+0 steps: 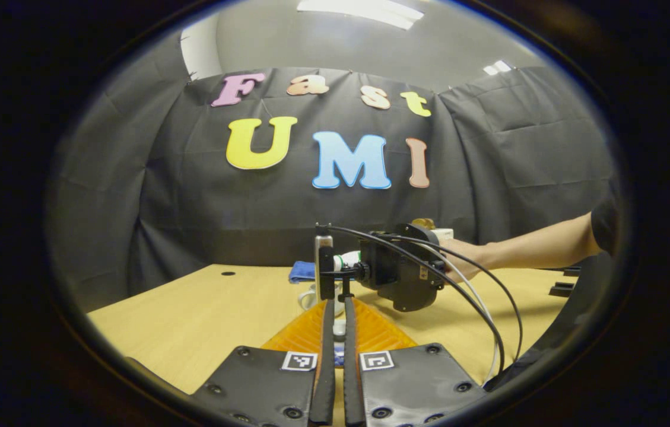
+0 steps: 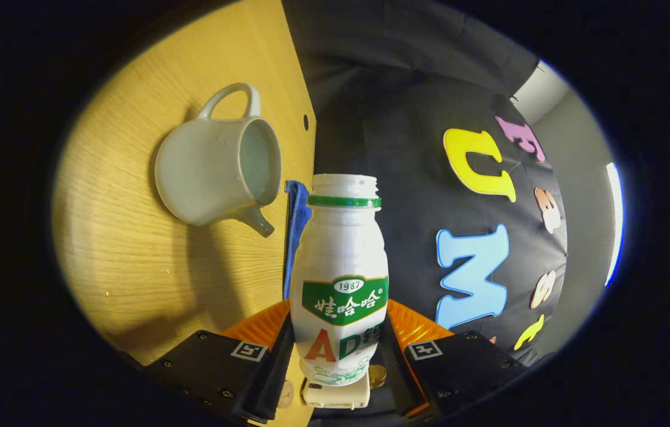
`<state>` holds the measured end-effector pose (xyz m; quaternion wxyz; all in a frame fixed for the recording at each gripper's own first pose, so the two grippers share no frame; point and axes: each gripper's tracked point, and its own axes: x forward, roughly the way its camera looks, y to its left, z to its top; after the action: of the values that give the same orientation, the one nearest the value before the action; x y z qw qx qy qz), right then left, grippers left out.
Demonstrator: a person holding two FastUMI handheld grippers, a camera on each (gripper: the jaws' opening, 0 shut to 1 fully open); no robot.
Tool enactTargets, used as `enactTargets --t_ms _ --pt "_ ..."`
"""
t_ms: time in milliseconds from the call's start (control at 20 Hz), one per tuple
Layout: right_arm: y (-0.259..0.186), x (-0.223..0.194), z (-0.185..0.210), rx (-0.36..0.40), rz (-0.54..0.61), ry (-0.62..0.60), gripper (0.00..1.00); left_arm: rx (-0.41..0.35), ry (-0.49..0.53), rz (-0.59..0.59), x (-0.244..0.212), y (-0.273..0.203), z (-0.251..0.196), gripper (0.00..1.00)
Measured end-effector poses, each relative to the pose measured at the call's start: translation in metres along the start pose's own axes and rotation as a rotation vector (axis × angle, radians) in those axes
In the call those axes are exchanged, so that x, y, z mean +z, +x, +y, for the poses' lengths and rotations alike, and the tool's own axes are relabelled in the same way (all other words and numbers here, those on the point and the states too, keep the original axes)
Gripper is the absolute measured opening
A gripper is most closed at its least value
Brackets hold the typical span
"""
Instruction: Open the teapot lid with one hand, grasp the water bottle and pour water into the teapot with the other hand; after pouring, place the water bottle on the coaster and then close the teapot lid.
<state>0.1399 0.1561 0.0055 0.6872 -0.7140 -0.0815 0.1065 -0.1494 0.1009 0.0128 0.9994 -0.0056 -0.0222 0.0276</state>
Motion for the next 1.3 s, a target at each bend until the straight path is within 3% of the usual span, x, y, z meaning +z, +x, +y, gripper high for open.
enactTargets --t_ms 350,400,450,700,1300 --pt "0.003 0.003 -0.010 -0.012 -0.024 -0.159 0.71 -0.002 0.008 0.009 -0.004 0.002 -0.001 0.12" --pt "0.003 0.003 -0.011 -0.017 -0.030 -0.176 0.71 0.000 0.000 0.016 -0.007 0.003 0.000 0.17" --pt "0.003 0.003 -0.012 -0.022 -0.034 -0.193 0.71 0.001 -0.004 0.017 -0.006 0.003 0.001 0.12" --pt "0.004 0.005 -0.018 -0.046 -0.042 -0.281 0.71 0.014 0.002 0.008 -0.004 0.002 0.006 0.12" --pt "0.006 0.008 -0.026 -0.095 -0.056 -0.381 0.71 0.018 0.003 0.002 -0.003 0.001 0.008 0.12"
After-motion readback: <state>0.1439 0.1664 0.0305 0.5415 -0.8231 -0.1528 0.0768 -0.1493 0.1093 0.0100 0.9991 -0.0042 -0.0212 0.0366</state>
